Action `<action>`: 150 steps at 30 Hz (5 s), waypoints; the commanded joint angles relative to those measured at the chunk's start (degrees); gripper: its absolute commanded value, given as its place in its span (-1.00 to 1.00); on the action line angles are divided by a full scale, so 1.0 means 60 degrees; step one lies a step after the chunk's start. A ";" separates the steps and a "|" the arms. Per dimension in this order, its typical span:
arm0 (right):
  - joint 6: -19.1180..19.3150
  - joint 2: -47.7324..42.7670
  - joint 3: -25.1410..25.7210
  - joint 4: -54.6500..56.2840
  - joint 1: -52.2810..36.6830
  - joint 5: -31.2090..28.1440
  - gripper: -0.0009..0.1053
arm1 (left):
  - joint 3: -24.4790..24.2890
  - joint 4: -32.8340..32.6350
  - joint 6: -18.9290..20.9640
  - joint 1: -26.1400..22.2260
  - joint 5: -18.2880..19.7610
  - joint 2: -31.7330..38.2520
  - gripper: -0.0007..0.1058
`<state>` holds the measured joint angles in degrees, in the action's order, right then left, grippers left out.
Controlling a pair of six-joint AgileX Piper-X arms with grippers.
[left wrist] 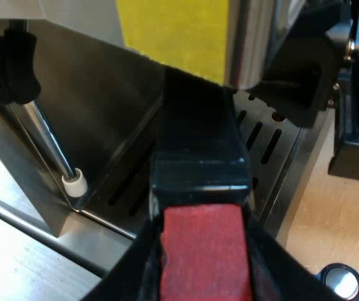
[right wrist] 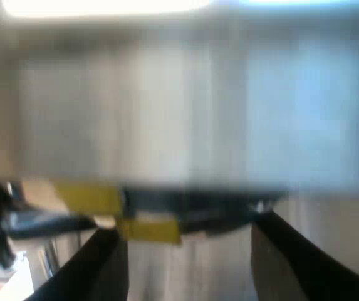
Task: Put the handle in the coffee machine
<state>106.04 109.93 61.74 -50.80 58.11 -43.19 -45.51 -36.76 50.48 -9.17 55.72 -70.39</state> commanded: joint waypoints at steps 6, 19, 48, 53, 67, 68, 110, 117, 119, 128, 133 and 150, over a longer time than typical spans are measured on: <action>0.0258 0.0009 0.0163 -0.0298 -0.0025 -0.0118 -0.11 | -0.0354 0.0640 0.0190 0.0048 0.1558 0.0221 -0.98; 0.0590 0.0009 0.0163 -0.1244 -0.0025 -0.0498 -0.11 | -0.0354 0.0640 0.0190 0.0048 0.1558 0.0221 -0.98; 0.0590 0.0009 0.0163 -0.1280 -0.0025 -0.0498 -0.11 | -0.0354 0.0600 0.0190 0.0048 0.1558 0.0221 -0.98; 0.0590 0.0009 0.0163 -0.1280 -0.0025 -0.0498 -0.11 | -0.0354 0.0602 0.0190 0.0048 0.1558 0.0221 -0.98; 0.0573 0.0009 0.0163 -0.1280 -0.0025 -0.0498 -0.11 | -0.0354 0.0602 0.0190 0.0048 0.1558 0.0221 -0.98; 0.0574 0.0009 0.0163 -0.1280 -0.0025 -0.0498 -0.11 | -0.0354 0.0602 0.0190 0.0048 0.1558 0.0221 -0.98; 0.0574 0.0009 0.0163 -0.1280 -0.0025 -0.0498 -0.11 | -0.0390 0.0166 0.0190 -0.0299 0.1558 0.0482 0.04; 0.0574 0.0009 0.0163 -0.1280 -0.0025 -0.0498 -0.11 | -0.0390 0.0166 0.0190 -0.0903 0.1581 0.0958 -0.62; 0.0574 0.0009 0.0163 -0.1280 -0.0025 -0.0498 -0.11 | -0.0390 0.0166 0.0190 -0.0901 0.1581 0.0980 -0.91; 0.0574 0.0009 0.0163 -0.1280 -0.0025 -0.0498 -0.11 | -0.0412 0.1359 0.0734 -0.0901 0.1447 0.0977 -0.98; 0.0574 0.0009 0.0163 -0.1280 -0.0025 -0.0498 -0.11 | -0.0412 0.2361 0.1502 -0.0901 0.0242 0.0815 -0.98; 0.0574 0.0009 0.0163 -0.1280 -0.0025 -0.0498 -0.11 | -0.1074 0.0804 0.0942 -0.0834 -0.0892 -0.0770 -0.98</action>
<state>109.25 110.86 62.22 -55.03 58.21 -46.01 -51.55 -29.78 58.39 -14.59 50.57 -75.20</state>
